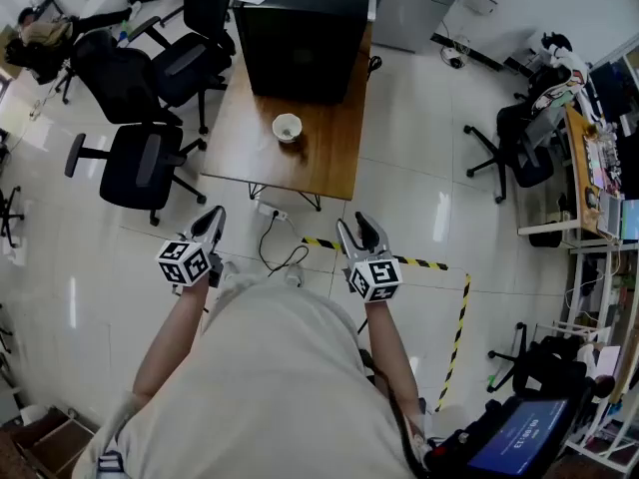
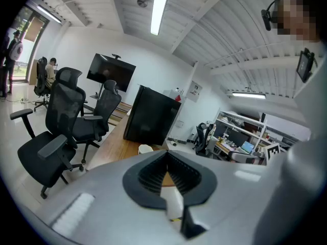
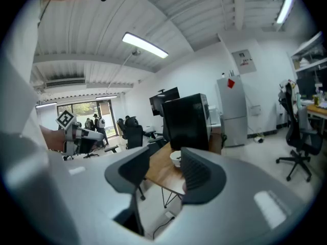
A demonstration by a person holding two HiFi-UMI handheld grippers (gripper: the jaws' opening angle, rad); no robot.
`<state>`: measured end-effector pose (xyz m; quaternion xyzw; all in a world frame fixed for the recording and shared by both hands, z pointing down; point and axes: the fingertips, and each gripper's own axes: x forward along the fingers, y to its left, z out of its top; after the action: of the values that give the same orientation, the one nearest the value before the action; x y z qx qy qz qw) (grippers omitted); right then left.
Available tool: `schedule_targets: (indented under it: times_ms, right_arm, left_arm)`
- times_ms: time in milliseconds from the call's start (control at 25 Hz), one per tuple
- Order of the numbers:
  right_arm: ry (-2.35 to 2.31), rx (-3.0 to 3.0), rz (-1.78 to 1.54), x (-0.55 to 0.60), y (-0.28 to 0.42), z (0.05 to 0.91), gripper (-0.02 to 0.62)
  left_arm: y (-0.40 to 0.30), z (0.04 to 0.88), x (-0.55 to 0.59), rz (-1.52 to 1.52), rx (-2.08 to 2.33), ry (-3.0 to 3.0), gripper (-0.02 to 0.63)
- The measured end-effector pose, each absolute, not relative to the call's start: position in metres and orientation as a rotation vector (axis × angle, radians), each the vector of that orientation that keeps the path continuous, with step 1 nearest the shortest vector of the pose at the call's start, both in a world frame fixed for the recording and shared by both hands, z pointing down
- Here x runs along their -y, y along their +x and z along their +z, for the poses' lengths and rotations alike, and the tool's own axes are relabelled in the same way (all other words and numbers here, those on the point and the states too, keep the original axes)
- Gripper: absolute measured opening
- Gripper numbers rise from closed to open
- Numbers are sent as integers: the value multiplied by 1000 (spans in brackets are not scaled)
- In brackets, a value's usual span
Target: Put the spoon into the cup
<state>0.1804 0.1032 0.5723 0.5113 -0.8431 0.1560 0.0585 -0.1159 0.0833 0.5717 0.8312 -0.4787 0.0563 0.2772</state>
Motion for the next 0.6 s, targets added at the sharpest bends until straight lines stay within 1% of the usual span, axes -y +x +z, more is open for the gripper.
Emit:
schedule_targets:
  times_ms: [280,600]
  right_arm:
    - [1558,2517,530,-122,162,593,187]
    - [1590,2518,527,-119,102,581,181]
  left_arm:
    - [-124,582,-95,182,1222,2235,0]
    - [-169,575,-96,201,1163,2268,0]
